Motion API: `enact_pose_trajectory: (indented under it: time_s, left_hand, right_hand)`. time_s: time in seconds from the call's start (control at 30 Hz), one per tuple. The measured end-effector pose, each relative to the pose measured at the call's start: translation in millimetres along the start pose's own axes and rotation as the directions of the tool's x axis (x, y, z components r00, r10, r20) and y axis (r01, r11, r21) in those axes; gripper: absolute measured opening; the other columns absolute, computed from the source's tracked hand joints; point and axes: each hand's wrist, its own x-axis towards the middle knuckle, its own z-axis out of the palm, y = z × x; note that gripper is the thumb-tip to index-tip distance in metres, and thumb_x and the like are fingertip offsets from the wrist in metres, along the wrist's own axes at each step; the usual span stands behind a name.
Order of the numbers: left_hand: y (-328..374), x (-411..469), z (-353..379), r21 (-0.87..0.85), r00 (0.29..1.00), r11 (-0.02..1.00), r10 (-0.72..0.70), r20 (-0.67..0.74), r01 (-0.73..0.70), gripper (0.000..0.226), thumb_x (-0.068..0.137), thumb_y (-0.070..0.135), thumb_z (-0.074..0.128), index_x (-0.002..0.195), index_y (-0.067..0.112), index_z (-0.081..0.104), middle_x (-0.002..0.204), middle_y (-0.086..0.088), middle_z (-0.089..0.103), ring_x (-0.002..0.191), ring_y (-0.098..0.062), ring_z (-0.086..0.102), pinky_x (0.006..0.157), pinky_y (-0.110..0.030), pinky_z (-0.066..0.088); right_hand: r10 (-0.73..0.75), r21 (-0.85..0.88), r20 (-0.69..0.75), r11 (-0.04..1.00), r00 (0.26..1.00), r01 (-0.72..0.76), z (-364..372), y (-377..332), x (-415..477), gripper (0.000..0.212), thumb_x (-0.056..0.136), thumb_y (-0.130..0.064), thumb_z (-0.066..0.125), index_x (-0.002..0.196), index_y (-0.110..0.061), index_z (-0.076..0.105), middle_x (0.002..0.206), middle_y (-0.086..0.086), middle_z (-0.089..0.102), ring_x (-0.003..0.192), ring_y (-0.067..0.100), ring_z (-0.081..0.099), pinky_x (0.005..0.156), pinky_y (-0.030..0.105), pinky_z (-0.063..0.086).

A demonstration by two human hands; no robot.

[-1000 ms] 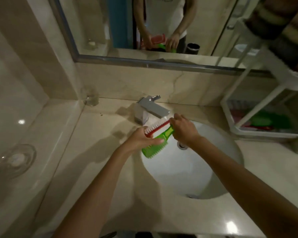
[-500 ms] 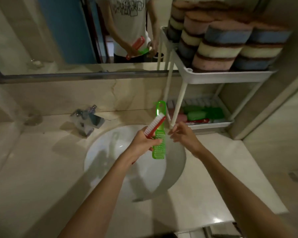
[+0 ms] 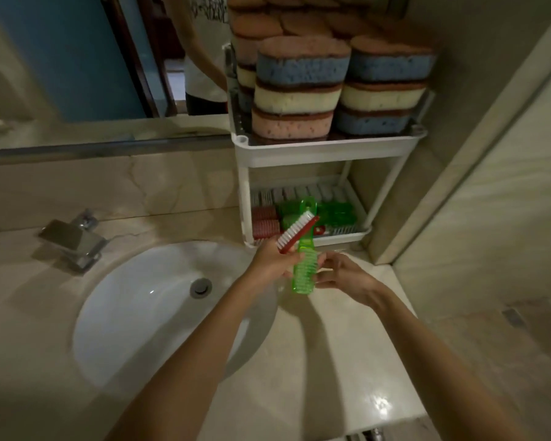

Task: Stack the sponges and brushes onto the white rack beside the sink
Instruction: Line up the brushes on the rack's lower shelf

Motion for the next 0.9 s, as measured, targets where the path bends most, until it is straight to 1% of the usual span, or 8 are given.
enact_pose_trajectory:
  time_s: [0.1, 0.17, 0.23, 0.3, 0.43, 0.53, 0.67, 0.9]
  left_hand:
    - [5.6, 17.7, -2.6, 0.015, 0.996, 0.999, -0.051, -0.069, 0.052, 0.010, 0.087, 0.003, 0.059, 0.091, 0.007, 0.052, 0.068, -0.004, 0.054, 0.048, -0.006, 0.055, 0.039, -0.012, 0.046]
    - [5.5, 27.1, -6.7, 0.061, 0.991, 0.995, -0.074, -0.109, 0.081, 0.010, 0.086, 0.004, 0.059, 0.083, 0.009, 0.051, 0.060, -0.004, 0.055, 0.033, -0.001, 0.051, 0.038, -0.016, 0.043]
    - [4.8, 35.6, -9.9, 0.081, 0.986, 0.992, -0.081, -0.147, 0.094, 0.013, 0.084, 0.004, 0.061, 0.083, 0.009, 0.049, 0.056, -0.003, 0.053, 0.031, -0.004, 0.048, 0.041, -0.020, 0.042]
    - [6.7, 41.2, -11.9, 0.114, 0.984, 0.989, -0.071, -0.165, 0.091, 0.019, 0.082, 0.007, 0.065, 0.096, 0.009, 0.051, 0.068, -0.004, 0.056, 0.047, -0.010, 0.052, 0.043, -0.021, 0.041]
    - [13.1, 47.5, -14.5, 0.251, 0.987, 0.963, -0.067, -0.143, 0.102, 0.043, 0.082, 0.014, 0.068, 0.118, 0.004, 0.047, 0.099, -0.005, 0.051, 0.089, -0.017, 0.050, 0.072, -0.023, 0.038]
    - [12.2, 52.8, -14.7, 0.313, 0.989, 0.943, -0.074, -0.125, 0.110, 0.036, 0.081, 0.011, 0.067, 0.108, 0.011, 0.044, 0.100, -0.005, 0.049, 0.092, -0.015, 0.048, 0.074, -0.022, 0.037]
    - [9.7, 58.1, -15.6, 0.366, 0.989, 0.923, -0.082, -0.121, 0.121, 0.042, 0.080, 0.010, 0.067, 0.117, 0.004, 0.046, 0.102, -0.006, 0.051, 0.096, -0.015, 0.050, 0.074, -0.021, 0.037]
    - [3.2, 64.5, -22.2, 0.387, 0.981, 0.908, -0.103, -0.163, 0.159, 0.043, 0.080, 0.009, 0.066, 0.117, 0.001, 0.047, 0.109, -0.011, 0.057, 0.109, -0.025, 0.056, 0.078, -0.024, 0.040]
  right_hand:
    - [0.021, 0.092, -0.110, 0.996, 0.994, -0.011, -17.9, -0.8, 13.2, 0.034, 0.081, 0.019, 0.049, 0.074, -0.015, 0.045, 0.065, -0.006, 0.066, 0.064, 0.007, 0.065, 0.064, 0.022, 0.055]
    - [0.024, 0.129, -0.216, 0.992, 0.976, 0.004, -25.5, -9.6, 22.5, 0.035, 0.085, 0.018, 0.042, 0.075, -0.015, 0.043, 0.070, 0.000, 0.062, 0.063, 0.010, 0.063, 0.061, 0.023, 0.052]
    - [0.023, 0.109, -0.314, 0.994, 0.949, 0.012, -31.0, -22.4, 34.0, 0.033, 0.087, 0.014, 0.041, 0.075, -0.016, 0.041, 0.075, 0.003, 0.054, 0.066, 0.015, 0.056, 0.061, 0.025, 0.047]
    - [0.012, 0.067, -0.383, 0.998, 0.924, 0.015, -38.0, -34.8, 48.8, 0.031, 0.088, 0.012, 0.042, 0.076, -0.017, 0.040, 0.075, 0.004, 0.050, 0.066, 0.016, 0.051, 0.060, 0.027, 0.044]
    - [0.007, -0.148, -0.469, 0.985, 0.883, -0.086, -54.4, -50.0, 76.8, 0.019, 0.088, 0.007, 0.045, 0.096, -0.009, 0.043, 0.070, 0.003, 0.044, 0.059, 0.016, 0.045, 0.052, 0.026, 0.037]
    - [0.043, -0.205, -0.455, 0.967, 0.889, -0.152, -59.2, -53.8, 89.5, 0.021, 0.092, 0.001, 0.044, 0.112, -0.005, 0.048, 0.075, 0.002, 0.046, 0.072, 0.019, 0.049, 0.056, 0.024, 0.037]
    - [0.096, -0.245, -0.441, 0.943, 0.892, -0.223, -61.1, -45.1, 103.7, 0.031, 0.095, -0.004, 0.041, 0.126, -0.001, 0.045, 0.069, -0.001, 0.041, 0.059, 0.010, 0.039, 0.051, 0.020, 0.030]
    - [0.085, -0.346, -0.442, 0.902, 0.893, -0.258, -67.8, -33.7, 116.5, 0.034, 0.094, 0.000, 0.037, 0.127, -0.002, 0.045, 0.071, -0.005, 0.038, 0.060, 0.008, 0.035, 0.052, 0.018, 0.027]
